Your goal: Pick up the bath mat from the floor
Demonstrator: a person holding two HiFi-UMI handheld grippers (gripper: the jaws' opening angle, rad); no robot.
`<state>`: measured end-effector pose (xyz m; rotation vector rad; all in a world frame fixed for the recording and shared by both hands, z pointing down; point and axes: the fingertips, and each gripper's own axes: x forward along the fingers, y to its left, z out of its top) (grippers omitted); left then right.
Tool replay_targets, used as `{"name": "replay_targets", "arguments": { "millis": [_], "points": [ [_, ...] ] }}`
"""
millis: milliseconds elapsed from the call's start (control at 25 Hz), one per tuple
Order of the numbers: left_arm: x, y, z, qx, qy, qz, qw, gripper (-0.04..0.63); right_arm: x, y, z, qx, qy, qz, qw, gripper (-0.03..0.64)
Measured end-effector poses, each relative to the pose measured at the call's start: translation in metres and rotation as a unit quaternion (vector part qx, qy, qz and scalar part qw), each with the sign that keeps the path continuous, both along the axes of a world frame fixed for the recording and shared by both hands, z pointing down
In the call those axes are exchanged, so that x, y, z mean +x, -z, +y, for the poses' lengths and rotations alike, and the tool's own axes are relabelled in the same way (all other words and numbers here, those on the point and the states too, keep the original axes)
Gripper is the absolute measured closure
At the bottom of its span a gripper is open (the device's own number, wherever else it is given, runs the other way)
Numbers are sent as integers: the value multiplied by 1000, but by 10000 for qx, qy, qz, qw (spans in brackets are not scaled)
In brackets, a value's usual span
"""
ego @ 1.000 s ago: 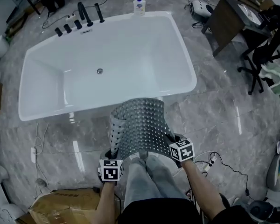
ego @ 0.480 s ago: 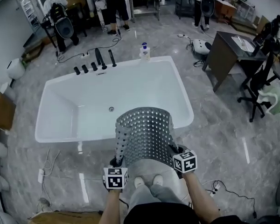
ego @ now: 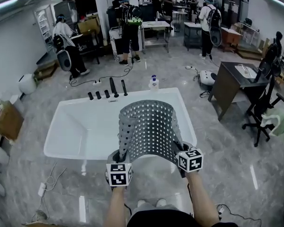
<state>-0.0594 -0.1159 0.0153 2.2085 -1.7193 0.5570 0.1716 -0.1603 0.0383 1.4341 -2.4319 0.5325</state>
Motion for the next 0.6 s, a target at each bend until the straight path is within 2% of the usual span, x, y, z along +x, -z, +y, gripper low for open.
{"name": "replay_targets", "arguments": {
  "millis": [160,400,600],
  "points": [
    [-3,52,-18,518,191,61,9985,514,-4,54,-16,433,-221,-199,9986,598],
    [-13,112,-32,1036,748,607,9899,512,-8,126,-26,877,-643,-325,9935,598],
    [12,130,-21,1285,457,662,9884,511,-9,158,-12,1217,-444,-232,9913,595]
  ]
}}
